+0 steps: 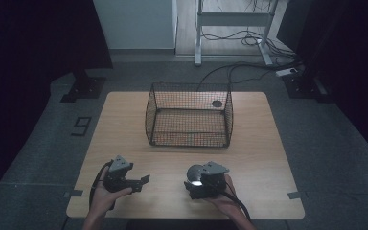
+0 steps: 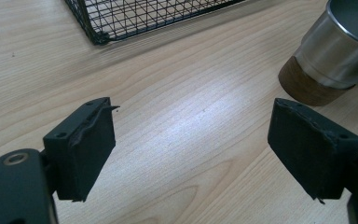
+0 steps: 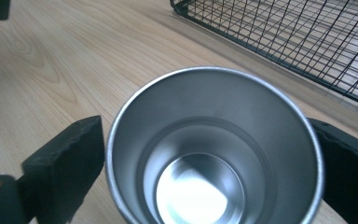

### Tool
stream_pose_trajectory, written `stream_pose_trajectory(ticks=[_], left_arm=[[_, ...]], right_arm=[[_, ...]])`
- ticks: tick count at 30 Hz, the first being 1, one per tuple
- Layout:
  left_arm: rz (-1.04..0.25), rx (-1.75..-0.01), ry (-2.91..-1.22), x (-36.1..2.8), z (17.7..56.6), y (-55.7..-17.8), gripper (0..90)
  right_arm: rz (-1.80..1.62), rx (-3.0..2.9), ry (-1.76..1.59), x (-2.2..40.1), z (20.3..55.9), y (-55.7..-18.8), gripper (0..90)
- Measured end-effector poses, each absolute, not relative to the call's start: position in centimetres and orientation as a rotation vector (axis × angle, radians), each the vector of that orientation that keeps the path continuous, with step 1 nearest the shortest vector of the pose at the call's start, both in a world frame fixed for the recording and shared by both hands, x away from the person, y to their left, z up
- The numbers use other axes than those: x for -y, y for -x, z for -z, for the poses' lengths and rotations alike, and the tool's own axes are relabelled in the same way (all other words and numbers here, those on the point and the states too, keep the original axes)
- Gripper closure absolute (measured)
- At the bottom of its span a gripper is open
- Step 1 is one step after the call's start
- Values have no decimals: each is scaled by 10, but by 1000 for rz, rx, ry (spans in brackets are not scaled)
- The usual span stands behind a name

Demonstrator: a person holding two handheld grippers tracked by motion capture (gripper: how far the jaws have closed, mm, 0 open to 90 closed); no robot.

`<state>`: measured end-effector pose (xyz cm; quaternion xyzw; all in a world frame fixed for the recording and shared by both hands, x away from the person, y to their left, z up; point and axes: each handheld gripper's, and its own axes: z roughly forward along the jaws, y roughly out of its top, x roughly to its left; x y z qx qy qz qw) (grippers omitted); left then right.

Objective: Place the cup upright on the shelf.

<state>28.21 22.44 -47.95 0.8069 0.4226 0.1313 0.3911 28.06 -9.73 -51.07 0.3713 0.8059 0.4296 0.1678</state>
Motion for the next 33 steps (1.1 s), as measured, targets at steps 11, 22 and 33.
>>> stream_pose_trajectory(ticks=[11, 22, 33], left_arm=[[-335, -1070, -2048, -224, 478, -281, 152], [-340, -1073, -2042, -227, 477, -281, 152], [-347, -1082, -2029, -231, 475, -281, 152]], right_arm=[[-1184, -2274, -1036, 96, 514, -280, 133], [-1198, -2278, -1021, 98, 510, -280, 135], [-1264, -2237, -996, 106, 485, -278, 136]])
